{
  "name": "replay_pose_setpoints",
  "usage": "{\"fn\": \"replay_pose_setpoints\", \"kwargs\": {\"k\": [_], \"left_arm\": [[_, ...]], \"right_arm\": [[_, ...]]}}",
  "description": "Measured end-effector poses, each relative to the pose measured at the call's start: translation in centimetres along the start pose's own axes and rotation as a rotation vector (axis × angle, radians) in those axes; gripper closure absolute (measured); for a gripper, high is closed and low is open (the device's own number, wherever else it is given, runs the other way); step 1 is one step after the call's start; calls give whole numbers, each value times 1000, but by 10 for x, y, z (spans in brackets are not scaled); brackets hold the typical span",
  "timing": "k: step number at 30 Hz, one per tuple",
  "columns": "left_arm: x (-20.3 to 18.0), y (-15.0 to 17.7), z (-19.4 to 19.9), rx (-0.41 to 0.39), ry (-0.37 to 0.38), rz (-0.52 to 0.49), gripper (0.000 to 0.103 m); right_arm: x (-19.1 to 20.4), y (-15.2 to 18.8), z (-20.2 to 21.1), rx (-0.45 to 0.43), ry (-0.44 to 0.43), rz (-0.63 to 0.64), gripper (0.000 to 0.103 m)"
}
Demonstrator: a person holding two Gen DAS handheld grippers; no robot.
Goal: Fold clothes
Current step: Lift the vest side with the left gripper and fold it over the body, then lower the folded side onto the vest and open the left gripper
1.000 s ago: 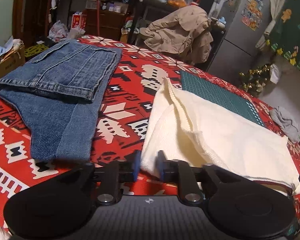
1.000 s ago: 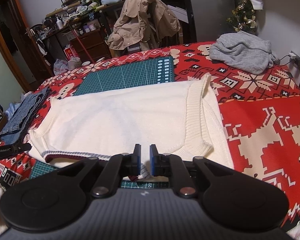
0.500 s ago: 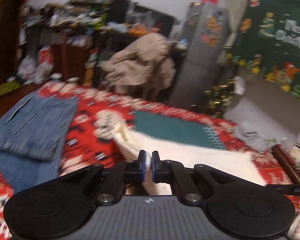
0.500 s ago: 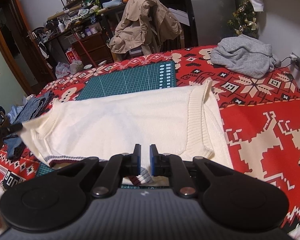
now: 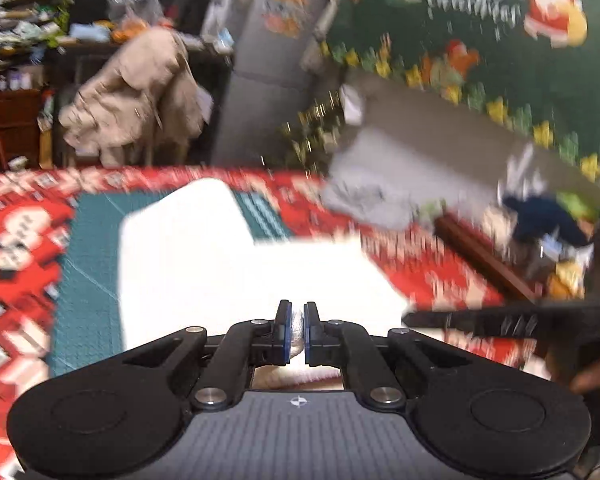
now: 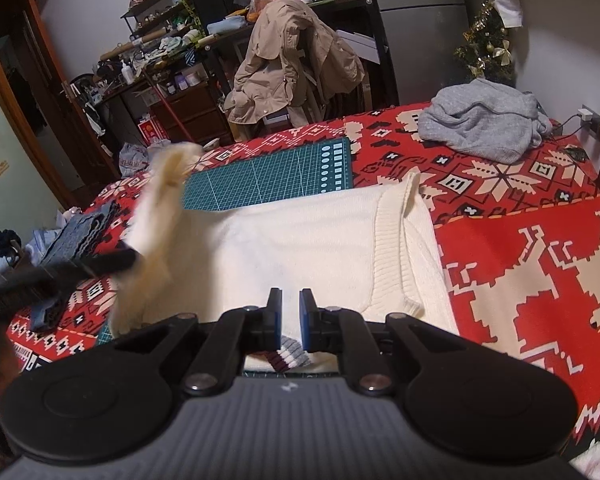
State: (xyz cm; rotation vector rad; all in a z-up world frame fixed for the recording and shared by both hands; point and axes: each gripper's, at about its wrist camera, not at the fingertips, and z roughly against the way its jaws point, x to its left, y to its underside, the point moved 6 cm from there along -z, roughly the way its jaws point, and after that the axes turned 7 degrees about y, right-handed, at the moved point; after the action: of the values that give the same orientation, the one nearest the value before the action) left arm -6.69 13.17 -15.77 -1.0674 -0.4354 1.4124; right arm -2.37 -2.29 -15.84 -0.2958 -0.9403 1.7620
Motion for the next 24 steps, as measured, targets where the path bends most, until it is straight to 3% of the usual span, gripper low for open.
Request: {"fn": "replay_pose_setpoints", "kwargs": {"k": [4, 8, 10, 13, 19, 20, 24], "left_arm": [[4, 25, -32, 96, 2, 13, 98], [9, 27, -31, 101, 35, 58, 95], [9, 25, -19, 87, 52, 57, 81], [11, 22, 2, 72, 64, 68, 73], [48, 18, 46, 9, 26, 242, 74], [57, 17, 50, -6, 7, 263, 74], [89, 16, 58, -24, -63, 331, 77]], "right_arm": [[2, 6, -3, 16, -18, -10, 93], [10, 15, -13, 51, -66, -22, 93], [17, 17, -20, 65, -91, -25, 93], [28, 19, -30, 84, -127, -29, 93], [49, 21, -49, 124, -176, -18, 91], [53, 22, -52, 130, -179, -12, 84], [69, 25, -61, 137, -177, 45, 79]]}}
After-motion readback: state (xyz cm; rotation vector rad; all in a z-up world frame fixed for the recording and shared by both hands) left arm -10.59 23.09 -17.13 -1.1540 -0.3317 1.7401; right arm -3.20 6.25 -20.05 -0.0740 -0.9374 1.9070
